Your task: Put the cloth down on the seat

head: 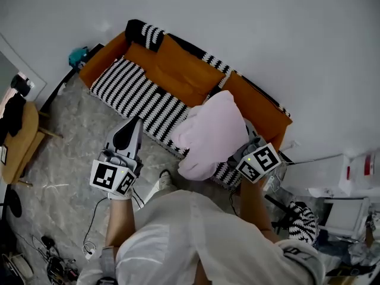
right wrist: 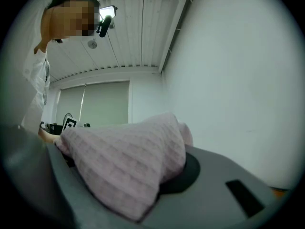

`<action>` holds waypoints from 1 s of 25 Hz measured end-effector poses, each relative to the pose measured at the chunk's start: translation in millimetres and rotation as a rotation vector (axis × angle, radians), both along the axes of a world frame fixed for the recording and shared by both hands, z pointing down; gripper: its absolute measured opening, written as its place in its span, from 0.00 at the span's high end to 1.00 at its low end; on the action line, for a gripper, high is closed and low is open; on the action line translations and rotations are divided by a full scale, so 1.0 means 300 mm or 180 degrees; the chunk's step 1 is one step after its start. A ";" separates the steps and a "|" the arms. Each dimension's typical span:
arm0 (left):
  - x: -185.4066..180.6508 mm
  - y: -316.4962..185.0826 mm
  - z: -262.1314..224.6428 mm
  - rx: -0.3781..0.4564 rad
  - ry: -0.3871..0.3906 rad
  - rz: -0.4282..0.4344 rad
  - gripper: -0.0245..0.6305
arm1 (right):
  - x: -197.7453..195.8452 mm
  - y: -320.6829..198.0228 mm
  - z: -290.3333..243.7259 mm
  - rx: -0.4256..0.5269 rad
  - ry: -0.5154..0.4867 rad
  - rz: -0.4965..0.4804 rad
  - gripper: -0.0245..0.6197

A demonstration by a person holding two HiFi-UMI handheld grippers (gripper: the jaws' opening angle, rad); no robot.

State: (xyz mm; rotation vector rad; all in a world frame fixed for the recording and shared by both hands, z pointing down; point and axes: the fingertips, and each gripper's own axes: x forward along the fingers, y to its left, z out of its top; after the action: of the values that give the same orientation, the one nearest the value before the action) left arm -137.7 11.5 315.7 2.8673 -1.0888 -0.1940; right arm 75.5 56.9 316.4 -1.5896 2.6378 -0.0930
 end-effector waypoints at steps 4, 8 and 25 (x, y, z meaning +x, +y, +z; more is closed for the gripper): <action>-0.044 -0.147 -0.003 0.0001 -0.0035 0.0034 0.93 | -0.062 -0.186 -0.016 0.0030 -0.0010 -0.0075 0.87; -0.075 -0.268 0.003 -0.0010 -0.0077 0.0031 0.93 | -0.105 -0.362 -0.009 0.0011 -0.0107 -0.0219 0.87; 0.003 -0.661 0.124 -0.0313 -0.0203 -0.0568 0.93 | -0.131 -1.016 0.372 -0.0731 -0.0006 -0.1410 0.87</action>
State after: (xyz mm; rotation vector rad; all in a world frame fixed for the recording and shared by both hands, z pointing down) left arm -136.7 -186.9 352.8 2.7073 -1.3273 -0.0566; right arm 36.2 -248.0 428.1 -1.0142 3.0172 -0.4290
